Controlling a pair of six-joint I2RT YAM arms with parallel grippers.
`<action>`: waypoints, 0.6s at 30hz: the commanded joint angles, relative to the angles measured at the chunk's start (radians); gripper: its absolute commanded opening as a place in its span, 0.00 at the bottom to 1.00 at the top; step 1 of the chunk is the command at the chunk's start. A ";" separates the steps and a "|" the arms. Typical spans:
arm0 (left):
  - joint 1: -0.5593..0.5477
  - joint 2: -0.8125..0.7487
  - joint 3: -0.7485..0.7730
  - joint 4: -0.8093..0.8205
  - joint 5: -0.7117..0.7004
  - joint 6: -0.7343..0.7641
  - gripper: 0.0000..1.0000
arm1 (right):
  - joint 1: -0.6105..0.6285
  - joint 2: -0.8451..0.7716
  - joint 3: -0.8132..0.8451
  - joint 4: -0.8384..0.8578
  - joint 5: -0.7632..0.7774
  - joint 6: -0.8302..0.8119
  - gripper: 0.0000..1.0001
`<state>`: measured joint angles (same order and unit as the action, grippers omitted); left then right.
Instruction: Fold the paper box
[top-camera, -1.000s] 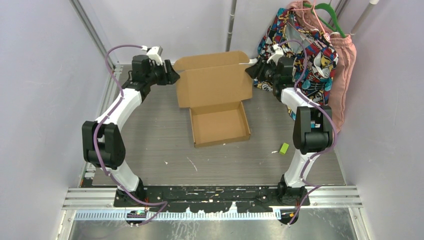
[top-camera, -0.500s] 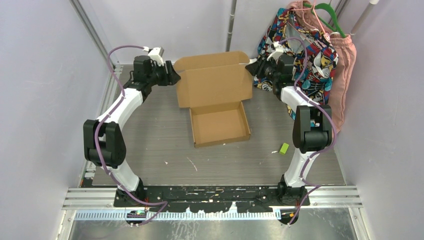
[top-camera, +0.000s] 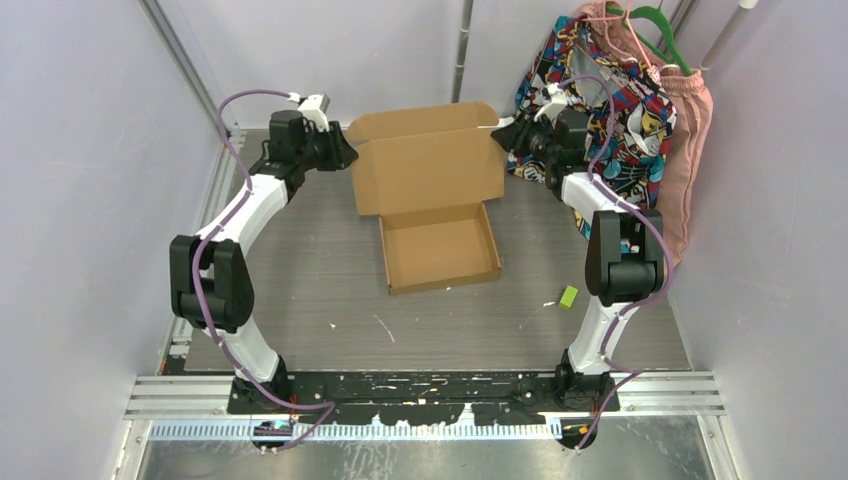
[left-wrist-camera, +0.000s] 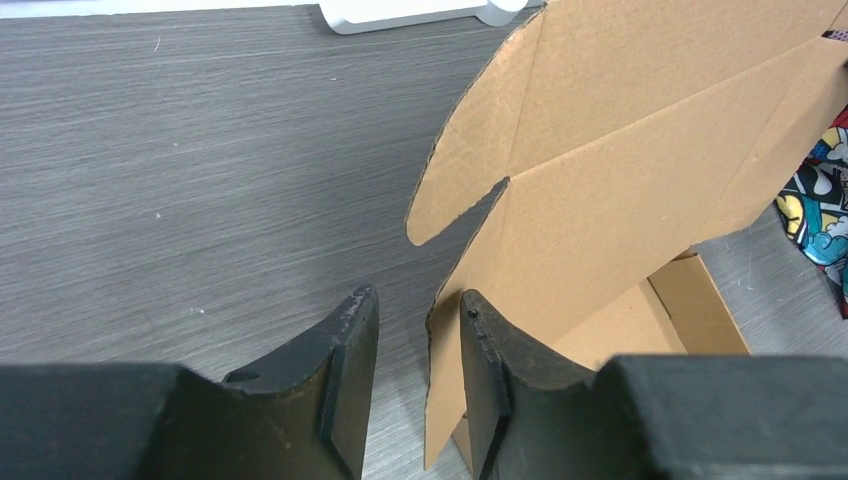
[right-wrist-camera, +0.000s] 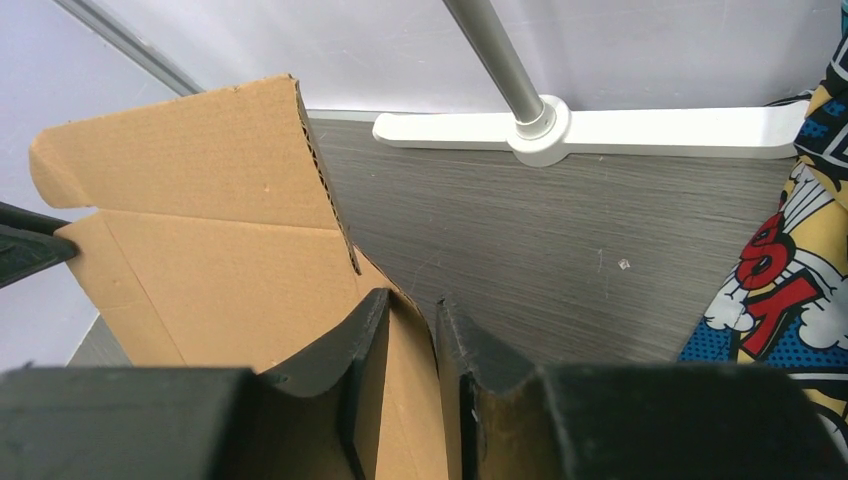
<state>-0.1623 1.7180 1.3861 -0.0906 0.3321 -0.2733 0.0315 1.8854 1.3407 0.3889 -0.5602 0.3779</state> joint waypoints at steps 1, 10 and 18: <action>-0.008 0.012 0.055 0.020 0.008 0.010 0.36 | -0.002 -0.011 0.016 0.066 -0.016 0.014 0.29; -0.008 0.021 0.051 0.030 0.020 0.004 0.24 | 0.000 -0.012 0.005 0.075 -0.020 0.024 0.28; -0.016 0.015 0.053 0.032 0.019 -0.005 0.18 | 0.011 -0.033 -0.018 0.062 0.001 0.019 0.20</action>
<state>-0.1703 1.7466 1.3964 -0.0883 0.3405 -0.2806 0.0338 1.8854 1.3365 0.3981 -0.5659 0.3992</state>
